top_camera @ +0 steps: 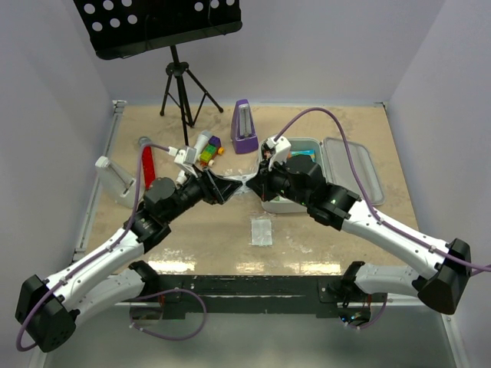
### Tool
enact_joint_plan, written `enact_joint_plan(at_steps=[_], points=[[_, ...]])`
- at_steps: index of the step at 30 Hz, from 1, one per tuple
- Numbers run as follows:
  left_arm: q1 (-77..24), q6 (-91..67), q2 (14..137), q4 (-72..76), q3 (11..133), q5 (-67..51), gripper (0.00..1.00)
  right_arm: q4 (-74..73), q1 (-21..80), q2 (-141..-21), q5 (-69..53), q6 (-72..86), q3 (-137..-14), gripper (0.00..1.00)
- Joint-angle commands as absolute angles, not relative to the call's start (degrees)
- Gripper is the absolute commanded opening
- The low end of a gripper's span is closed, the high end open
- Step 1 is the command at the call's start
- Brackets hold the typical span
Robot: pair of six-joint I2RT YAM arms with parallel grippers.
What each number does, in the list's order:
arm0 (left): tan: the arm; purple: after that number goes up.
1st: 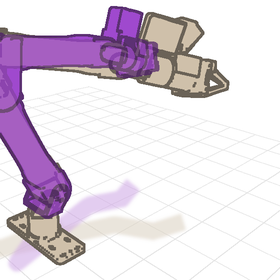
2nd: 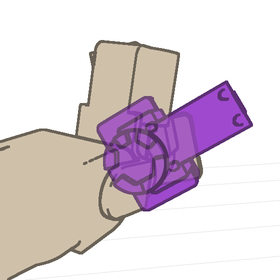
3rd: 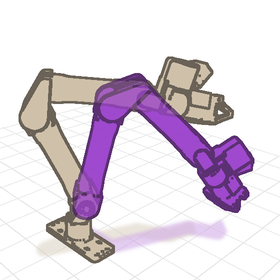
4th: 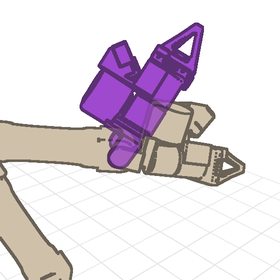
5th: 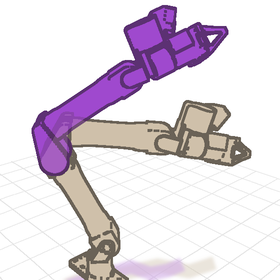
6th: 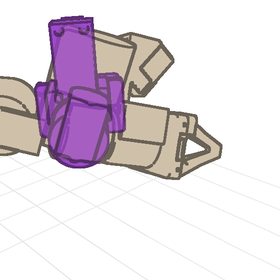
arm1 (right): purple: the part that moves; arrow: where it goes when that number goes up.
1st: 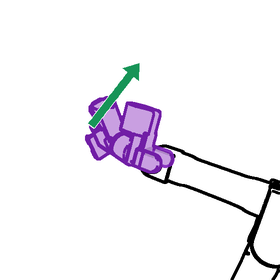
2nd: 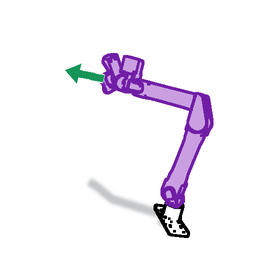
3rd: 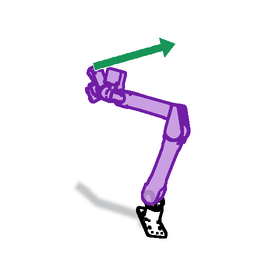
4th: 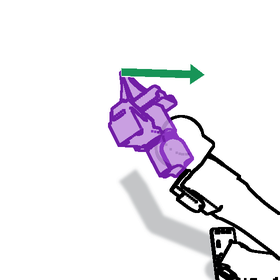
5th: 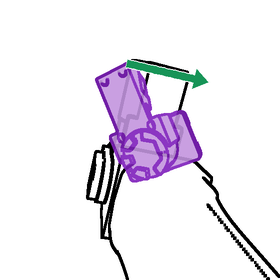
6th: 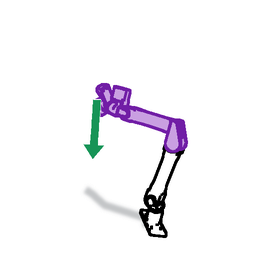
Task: Organize the medicine kit
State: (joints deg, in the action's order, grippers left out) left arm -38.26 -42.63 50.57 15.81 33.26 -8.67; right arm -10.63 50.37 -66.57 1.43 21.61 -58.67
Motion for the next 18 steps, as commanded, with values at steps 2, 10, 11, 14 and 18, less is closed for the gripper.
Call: enact_joint_plan(at_steps=[2,10,11,14,18], points=[[-37.88,-39.82,49.04,16.26,33.57,-7.12,0.57,-7.56,50.71,-64.51,0.09,22.15,-58.36,0.0],[-37.88,-37.97,50.01,14.24,35.94,-7.47,0.2,-7.91,50.8,-64.51,0.09,21.97,-59.41,0.0],[-37.88,-37.53,50.01,13.63,36.38,-7.56,0.15,-8.61,50.89,-64.6,0.17,22.15,-59.76,0.0],[-37.88,-35.34,49.83,10.82,37.79,-7.03,0.0,-10.54,50.8,-64.78,2.89,23.81,-60.99,0.35],[-38.05,-28.5,49.05,6.16,39.99,-5.36,0.0,-11.08,50.8,-63.81,4.48,28.55,-62.22,0.56]])
